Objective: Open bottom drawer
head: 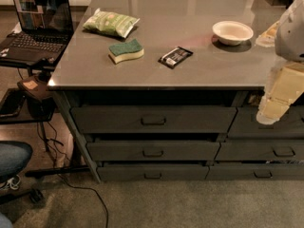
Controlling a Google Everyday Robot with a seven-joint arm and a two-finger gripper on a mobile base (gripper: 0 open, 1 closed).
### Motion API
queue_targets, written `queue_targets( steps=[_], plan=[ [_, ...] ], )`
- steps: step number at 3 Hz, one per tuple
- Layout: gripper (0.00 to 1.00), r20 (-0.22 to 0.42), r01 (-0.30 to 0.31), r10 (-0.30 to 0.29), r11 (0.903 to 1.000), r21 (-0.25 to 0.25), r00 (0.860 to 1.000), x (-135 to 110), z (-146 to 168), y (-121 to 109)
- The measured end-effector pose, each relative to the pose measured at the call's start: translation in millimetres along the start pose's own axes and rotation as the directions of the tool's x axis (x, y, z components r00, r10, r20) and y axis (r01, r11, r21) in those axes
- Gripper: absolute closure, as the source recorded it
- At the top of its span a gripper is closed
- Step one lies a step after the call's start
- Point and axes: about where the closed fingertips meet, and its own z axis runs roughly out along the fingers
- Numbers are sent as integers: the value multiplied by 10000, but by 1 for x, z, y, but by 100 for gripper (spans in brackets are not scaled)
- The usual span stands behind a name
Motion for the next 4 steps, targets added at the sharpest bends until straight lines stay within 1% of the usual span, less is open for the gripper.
queue_targets(
  steps=[1, 2, 3, 4],
  plan=[
    [0, 123, -3, 2, 10000, 15, 9999, -1, 5, 4],
    [0, 773, 87, -88, 10000, 15, 9970, -18, 26, 30],
    [0, 1320, -13, 61, 9993, -363, 9912, -36, 83, 65],
    [0, 1729, -153, 319, 9952, -965, 9844, -63, 154, 105]
  ],
)
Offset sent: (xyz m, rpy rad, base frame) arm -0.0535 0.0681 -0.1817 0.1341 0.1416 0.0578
